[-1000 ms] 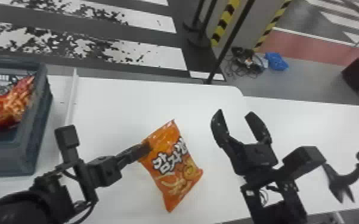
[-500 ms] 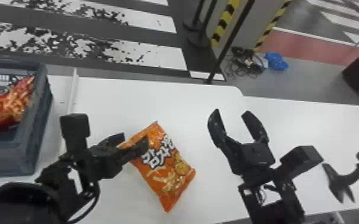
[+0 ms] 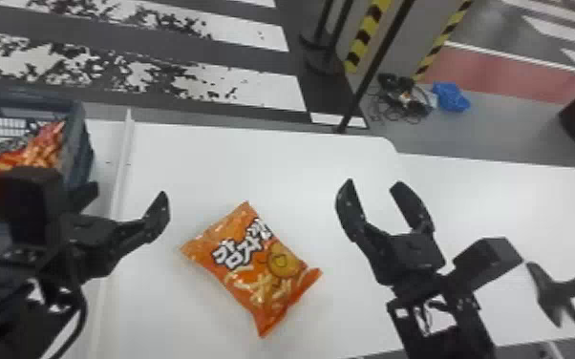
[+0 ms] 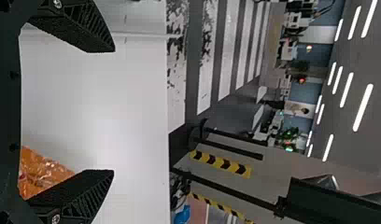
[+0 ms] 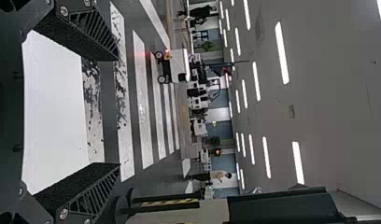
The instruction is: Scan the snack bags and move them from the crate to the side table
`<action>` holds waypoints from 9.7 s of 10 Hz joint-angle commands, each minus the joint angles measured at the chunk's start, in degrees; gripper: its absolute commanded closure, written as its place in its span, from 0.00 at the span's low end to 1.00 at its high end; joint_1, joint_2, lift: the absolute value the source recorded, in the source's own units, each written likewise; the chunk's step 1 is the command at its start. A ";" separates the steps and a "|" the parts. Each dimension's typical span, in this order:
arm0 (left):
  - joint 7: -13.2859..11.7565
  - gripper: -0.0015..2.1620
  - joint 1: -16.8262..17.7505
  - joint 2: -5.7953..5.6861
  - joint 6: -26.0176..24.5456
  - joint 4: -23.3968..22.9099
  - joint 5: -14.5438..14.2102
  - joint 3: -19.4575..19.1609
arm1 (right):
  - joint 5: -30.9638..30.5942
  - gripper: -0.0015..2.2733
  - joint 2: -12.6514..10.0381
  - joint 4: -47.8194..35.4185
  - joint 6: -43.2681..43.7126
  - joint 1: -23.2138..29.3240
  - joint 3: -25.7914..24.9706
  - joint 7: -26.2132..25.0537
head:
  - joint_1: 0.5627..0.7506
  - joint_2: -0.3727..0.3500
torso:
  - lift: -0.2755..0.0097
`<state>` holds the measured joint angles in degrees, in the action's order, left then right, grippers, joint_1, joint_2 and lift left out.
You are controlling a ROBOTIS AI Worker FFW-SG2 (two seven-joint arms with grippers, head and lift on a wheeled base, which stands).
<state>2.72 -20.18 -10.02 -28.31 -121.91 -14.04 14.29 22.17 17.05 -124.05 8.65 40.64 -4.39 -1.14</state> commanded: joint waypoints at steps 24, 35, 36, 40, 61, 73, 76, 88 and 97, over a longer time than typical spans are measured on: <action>-3.07 0.03 -24.38 -3.52 16.40 -15.55 -2.04 -20.44 | -36.06 0.05 5.62 9.27 -19.86 -3.29 28.92 -7.21 | 0.70 0.87 | 0.66; -7.82 0.03 -22.27 -5.10 12.18 -15.02 -7.05 -20.88 | -41.86 0.99 9.67 6.63 -33.75 -7.42 31.02 -12.40 | 0.70 0.68 | 0.66; -7.82 0.03 -22.09 -5.19 12.18 -15.02 -7.05 -20.97 | -37.81 0.99 9.93 2.24 -34.63 -6.10 28.04 -10.64 | 0.70 0.69 | 0.66; -7.82 0.03 -22.09 -5.10 12.00 -15.02 -6.52 -20.44 | 9.91 0.99 -5.19 -7.17 -65.04 -10.14 -8.53 23.02 | 0.70 0.67 | 0.66; -8.43 0.03 -22.71 -5.01 11.47 -16.51 -3.62 -16.84 | 25.29 0.03 -3.16 14.19 -57.13 -18.67 -32.52 33.31 | 0.70 0.12 | 0.66; -6.67 0.03 -22.79 -4.92 13.58 -16.16 -2.04 -14.38 | 3.32 0.99 -6.15 16.12 -33.57 -15.33 -4.22 31.46 | 0.70 0.44 | 0.66; -6.76 0.03 -24.55 -5.01 17.45 -16.08 -1.87 -14.38 | -0.20 0.99 -6.06 19.02 -31.99 -16.82 -3.25 29.53 | 0.70 0.46 | 0.66; -7.29 0.03 -22.71 -5.01 19.38 -14.23 -2.13 -12.97 | 4.90 0.99 -4.66 10.24 -30.24 -5.57 -12.22 30.76 | 0.70 0.32 | 0.66; -6.94 0.03 -22.35 -5.36 19.56 -12.47 -1.34 -12.79 | 0.86 0.99 3.43 30.98 -25.66 -20.78 -12.57 29.44 | 0.70 0.12 | 0.66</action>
<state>-4.17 -42.81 -15.39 -8.77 -134.70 -15.38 1.49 23.33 19.81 -94.06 -18.12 20.18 -17.84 28.34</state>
